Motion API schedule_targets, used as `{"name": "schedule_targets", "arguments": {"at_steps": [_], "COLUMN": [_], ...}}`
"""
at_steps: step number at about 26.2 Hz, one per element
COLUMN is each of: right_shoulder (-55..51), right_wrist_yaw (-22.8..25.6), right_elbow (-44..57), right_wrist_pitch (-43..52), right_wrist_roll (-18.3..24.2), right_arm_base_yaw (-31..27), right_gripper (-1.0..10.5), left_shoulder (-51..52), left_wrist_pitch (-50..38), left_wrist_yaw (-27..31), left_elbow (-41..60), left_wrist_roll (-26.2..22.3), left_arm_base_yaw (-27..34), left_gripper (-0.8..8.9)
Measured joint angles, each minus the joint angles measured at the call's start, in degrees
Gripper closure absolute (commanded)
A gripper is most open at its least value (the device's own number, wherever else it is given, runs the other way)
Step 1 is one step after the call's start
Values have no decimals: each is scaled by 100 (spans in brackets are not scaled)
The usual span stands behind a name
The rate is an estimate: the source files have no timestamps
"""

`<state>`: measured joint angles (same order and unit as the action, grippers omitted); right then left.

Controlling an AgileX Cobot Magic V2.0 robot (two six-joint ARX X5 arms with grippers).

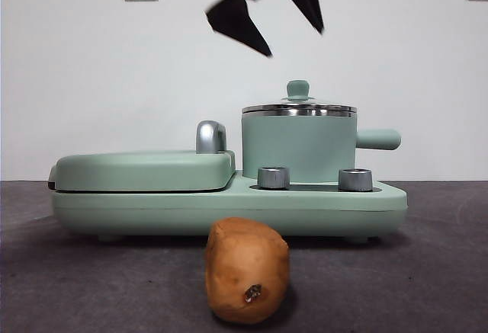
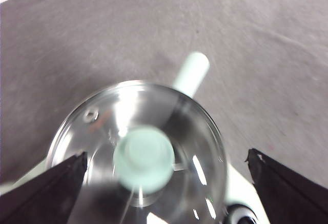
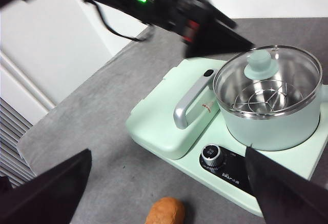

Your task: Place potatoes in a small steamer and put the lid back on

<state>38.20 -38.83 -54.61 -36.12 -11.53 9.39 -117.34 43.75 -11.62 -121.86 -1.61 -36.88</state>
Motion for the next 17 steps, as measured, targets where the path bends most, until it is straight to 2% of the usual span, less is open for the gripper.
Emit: {"name": "schedule_targets", "arguments": {"at_steps": [5,7,10,15,17], "right_shoulder": [0,0,0,0,0], "right_wrist_yaw": [0,0,0,0,0], "right_elbow": [0,0,0,0,0], "right_wrist_pitch": [74,79,79,79,79], "right_wrist_roll": [-48,-52,-52,-52,-55], "right_arm_base_yaw": [0,0,0,0,0], "right_gripper": [469,468,468,468,468], "left_shoulder": [-398,-448,-560,-588,-588], "left_wrist_pitch": [-251,-299,-280,-273,-260], "left_wrist_yaw": [13,11,13,245,291], "left_elbow": [0,0,0,0,0], "left_wrist_roll": [90,94,96,96,96], "left_arm_base_yaw": [-37,-55,-55,-116,-122], "left_gripper": [334,392,430,583,692]}}
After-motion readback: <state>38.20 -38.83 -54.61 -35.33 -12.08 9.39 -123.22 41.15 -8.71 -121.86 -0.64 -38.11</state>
